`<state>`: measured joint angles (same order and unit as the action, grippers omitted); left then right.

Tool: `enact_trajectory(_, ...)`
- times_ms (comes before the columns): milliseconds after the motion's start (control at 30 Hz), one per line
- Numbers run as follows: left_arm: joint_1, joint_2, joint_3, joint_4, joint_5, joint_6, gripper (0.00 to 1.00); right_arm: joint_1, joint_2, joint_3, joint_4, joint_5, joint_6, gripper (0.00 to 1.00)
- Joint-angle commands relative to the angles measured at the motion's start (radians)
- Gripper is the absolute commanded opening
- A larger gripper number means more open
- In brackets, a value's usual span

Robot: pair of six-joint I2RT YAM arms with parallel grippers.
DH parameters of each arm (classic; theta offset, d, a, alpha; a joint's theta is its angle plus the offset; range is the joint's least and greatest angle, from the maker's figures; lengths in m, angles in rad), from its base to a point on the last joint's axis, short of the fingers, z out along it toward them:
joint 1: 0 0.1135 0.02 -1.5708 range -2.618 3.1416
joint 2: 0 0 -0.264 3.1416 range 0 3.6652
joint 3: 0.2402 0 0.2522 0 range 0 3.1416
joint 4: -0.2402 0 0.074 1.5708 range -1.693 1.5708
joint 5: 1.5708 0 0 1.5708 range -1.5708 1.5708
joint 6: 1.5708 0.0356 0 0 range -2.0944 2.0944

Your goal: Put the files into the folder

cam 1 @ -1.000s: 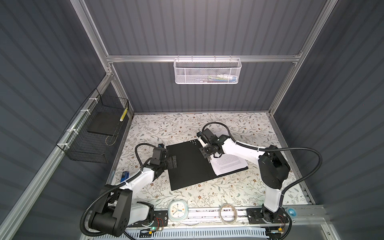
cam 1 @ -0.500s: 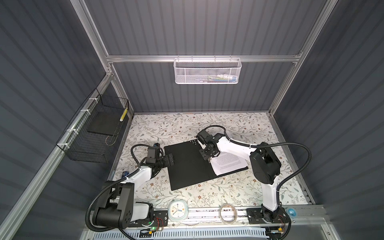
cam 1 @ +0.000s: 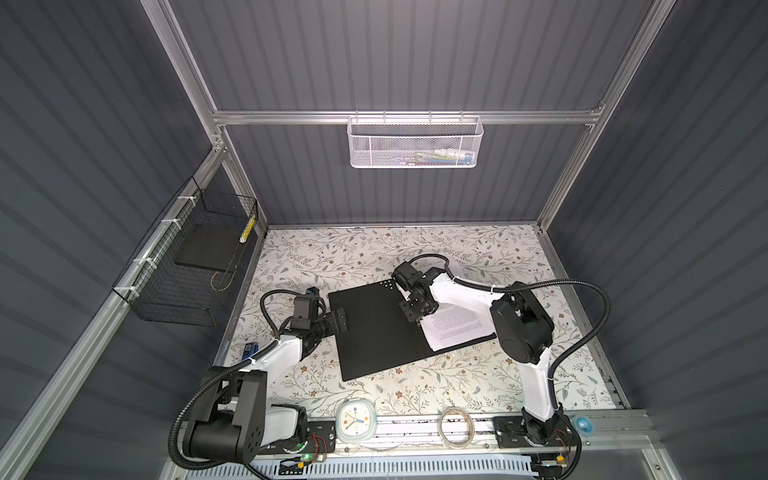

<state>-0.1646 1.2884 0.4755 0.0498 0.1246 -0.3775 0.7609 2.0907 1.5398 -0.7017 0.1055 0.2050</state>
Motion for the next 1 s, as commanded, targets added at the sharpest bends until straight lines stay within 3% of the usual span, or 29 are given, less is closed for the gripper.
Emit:
enact_trajectory(0, 0.0, -0.011, -0.011, 0.01, 0.003, -0.01, 0.99, -0.002, 0.019, 0.029, -0.034, 0.016, 0.003, 0.32)
enact_trajectory(633, 0.0, 0.005, -0.004, 0.014, 0.023, -0.003, 0.99, 0.0, 0.084, 0.08, -0.082, 0.056, 0.025, 0.2)
enact_trajectory(967, 0.0, 0.002, -0.008, 0.018, 0.027, -0.002, 0.99, 0.002, 0.094, 0.081, -0.088, 0.042, 0.034, 0.19)
